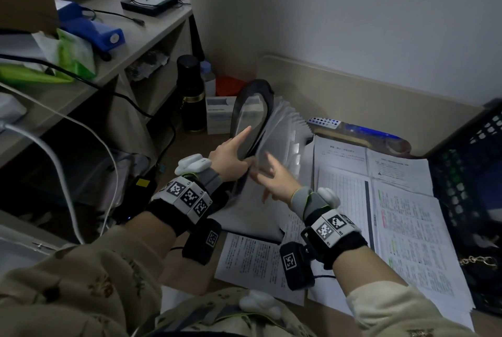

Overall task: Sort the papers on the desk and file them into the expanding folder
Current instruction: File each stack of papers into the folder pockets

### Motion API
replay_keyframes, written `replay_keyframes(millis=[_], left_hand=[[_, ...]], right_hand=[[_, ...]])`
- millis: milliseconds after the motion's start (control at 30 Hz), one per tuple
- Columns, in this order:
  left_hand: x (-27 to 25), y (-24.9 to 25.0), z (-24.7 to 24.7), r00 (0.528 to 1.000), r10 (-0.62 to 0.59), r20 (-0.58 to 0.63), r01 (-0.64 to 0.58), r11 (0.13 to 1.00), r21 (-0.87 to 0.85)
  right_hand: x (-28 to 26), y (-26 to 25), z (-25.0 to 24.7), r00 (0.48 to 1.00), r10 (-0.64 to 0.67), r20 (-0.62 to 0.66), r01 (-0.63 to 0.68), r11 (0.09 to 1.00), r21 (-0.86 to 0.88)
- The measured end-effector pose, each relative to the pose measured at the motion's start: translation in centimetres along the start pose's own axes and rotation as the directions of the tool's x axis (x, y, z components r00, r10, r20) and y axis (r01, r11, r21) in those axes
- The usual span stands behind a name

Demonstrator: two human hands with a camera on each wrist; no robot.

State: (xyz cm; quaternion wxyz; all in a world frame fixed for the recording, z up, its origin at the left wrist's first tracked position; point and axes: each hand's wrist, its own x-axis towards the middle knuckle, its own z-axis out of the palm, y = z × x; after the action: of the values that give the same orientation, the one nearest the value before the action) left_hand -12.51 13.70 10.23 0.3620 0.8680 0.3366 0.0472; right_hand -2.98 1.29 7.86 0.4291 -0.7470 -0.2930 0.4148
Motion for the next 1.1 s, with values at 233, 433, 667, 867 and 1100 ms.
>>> replay_keyframes(millis=[233, 433, 667, 867, 1100], left_hand=[[-0.1, -0.6, -0.3, 1.0, -0.009, -0.008, 0.009, 0.999, -0.038], [0.0, -0.9, -1.2, 0.997, -0.036, 0.071, 0.037, 0.999, -0.008], [0.3, -0.3, -1.8, 0.994, -0.086, 0.06, 0.087, 0.996, -0.014], [0.3, 0.0, -2.5, 0.991, -0.12, 0.057, 0.123, 0.991, -0.047], [0.1, 0.5, -2.3, 0.988, -0.139, 0.073, 0.142, 0.989, -0.037]], right_hand=[[0.6, -0.7, 1.0, 0.988, 0.01, 0.154, 0.016, 0.986, -0.166], [0.0, -0.2, 1.0, 0.976, 0.062, 0.207, -0.032, 0.989, -0.144], [0.4, 3.0, -2.5, 0.918, -0.112, -0.38, 0.146, 0.987, 0.061], [0.3, 11.0, -5.7, 0.801, 0.261, -0.538, -0.187, 0.964, 0.188], [-0.9, 14.3, -3.2, 0.858, 0.486, -0.166, -0.513, 0.789, -0.338]])
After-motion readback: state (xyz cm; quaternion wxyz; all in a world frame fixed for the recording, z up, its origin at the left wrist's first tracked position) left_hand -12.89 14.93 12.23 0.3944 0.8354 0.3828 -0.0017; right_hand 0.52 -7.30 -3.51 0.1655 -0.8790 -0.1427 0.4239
